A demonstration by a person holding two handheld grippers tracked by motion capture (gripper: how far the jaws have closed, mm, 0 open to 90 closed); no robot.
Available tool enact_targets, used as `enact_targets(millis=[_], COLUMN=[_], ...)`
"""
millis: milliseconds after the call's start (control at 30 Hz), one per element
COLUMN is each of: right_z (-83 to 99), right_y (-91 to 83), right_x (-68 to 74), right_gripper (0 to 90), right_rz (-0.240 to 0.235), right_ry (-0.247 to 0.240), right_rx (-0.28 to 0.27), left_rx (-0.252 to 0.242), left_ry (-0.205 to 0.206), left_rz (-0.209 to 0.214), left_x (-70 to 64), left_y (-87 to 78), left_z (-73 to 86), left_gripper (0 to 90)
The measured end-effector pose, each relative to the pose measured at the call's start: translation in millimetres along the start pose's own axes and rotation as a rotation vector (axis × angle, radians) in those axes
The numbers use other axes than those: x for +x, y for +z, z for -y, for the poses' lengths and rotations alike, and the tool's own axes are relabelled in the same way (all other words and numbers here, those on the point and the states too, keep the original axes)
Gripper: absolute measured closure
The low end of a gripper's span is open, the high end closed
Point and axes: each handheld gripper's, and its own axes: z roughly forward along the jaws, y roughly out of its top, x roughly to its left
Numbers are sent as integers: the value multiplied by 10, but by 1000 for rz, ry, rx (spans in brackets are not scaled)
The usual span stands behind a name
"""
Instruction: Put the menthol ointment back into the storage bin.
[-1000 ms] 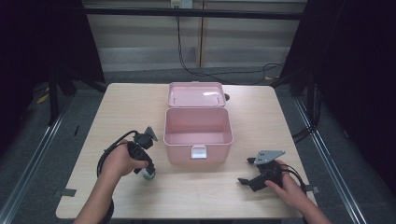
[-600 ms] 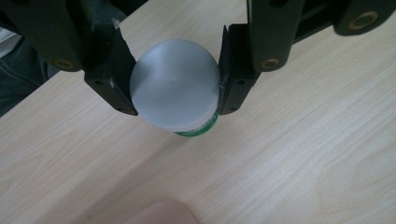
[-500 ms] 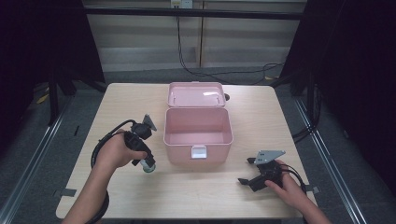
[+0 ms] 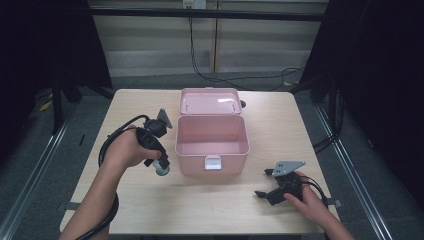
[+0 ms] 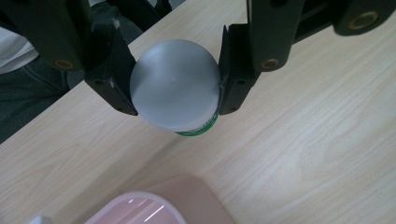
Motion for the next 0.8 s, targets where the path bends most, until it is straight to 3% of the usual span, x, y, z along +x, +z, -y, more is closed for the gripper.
enact_targets(millis=[467,800], right_z=[0,0], right_y=[-1,-1], right_x=[0,-1], right_gripper=[95,95], right_rz=[-1,-1], right_ry=[0,-1], right_rx=[2,1], left_rx=[6,-17], left_ry=[2,-4], left_rz=[-9,-15], left_x=[-36,-78], left_y=[-184,-386], left_z=[-155,-308], left_gripper=[503,503])
